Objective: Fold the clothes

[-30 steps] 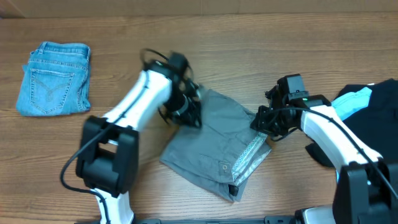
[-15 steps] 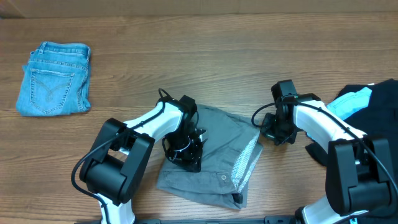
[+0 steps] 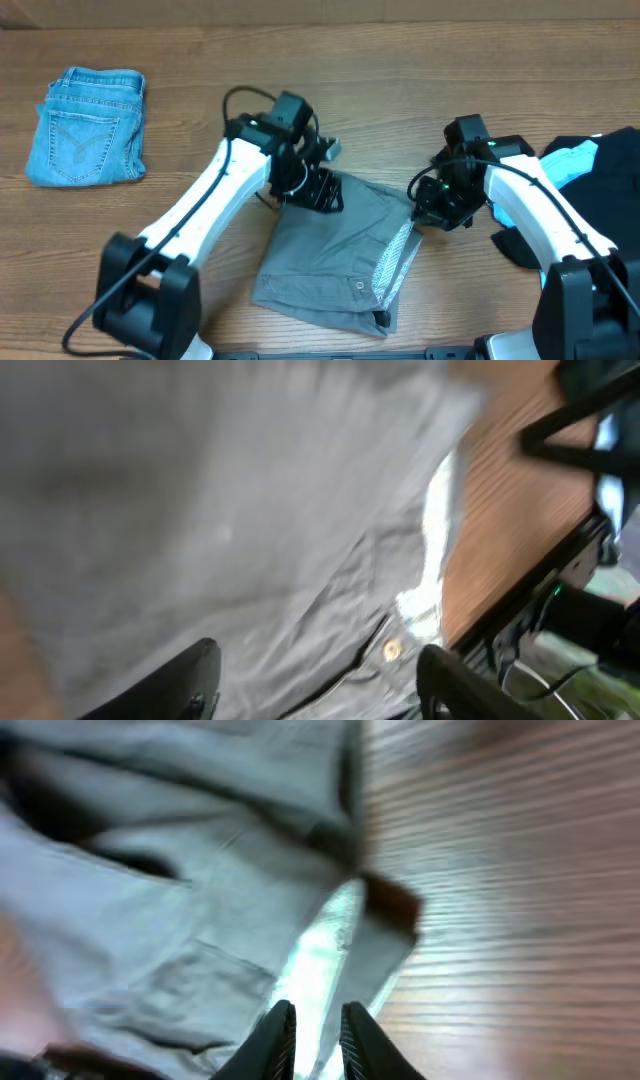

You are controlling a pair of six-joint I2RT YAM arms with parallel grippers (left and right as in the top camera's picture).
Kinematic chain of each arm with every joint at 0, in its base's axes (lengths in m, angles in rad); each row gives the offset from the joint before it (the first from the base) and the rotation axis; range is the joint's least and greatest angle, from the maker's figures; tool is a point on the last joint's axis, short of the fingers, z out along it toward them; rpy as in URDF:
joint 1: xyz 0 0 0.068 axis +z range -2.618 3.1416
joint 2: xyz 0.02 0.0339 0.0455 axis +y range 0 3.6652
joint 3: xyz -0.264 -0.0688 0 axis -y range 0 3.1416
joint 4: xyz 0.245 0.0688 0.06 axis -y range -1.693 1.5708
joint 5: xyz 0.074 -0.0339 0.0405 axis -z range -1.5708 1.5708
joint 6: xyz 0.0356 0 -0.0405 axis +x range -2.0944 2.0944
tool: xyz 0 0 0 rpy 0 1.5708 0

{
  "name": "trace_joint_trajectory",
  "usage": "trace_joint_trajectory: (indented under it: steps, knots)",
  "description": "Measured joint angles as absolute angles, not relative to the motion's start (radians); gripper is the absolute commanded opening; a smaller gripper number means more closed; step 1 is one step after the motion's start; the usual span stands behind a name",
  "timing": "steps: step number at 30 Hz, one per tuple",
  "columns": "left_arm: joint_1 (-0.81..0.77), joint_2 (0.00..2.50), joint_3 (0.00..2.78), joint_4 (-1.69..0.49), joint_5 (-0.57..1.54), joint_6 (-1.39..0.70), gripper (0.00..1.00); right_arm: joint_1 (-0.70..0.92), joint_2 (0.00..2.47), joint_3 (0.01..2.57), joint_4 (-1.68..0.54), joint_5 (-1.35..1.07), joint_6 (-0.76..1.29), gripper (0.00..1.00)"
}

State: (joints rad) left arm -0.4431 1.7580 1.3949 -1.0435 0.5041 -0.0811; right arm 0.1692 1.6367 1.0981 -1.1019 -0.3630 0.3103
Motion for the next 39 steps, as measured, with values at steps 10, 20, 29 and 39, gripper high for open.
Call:
trace_joint_trajectory:
  steps: [10, 20, 29, 39]
  knots:
    - [-0.416, 1.742, 1.415, -1.044, 0.473, -0.105, 0.69, 0.254, 1.659, 0.865, -0.874, -0.417, 0.415, 0.21]
    - [-0.416, 1.742, 1.415, -1.04, 0.47, -0.106, 0.69, 0.191, 1.738, 0.862, -0.543, -0.485, 0.6, 0.23]
    - [-0.382, 1.742, 1.415, -1.092, 0.459, -0.118, 0.73, 0.111, 1.792, 0.928, -0.321, -0.385, 0.573, 0.3]
    - [-0.258, 1.742, 1.377, -1.177, 0.43, -0.133, 0.92, 0.105, 1.586, 1.175, -0.863, -0.371, 0.414, 0.34]
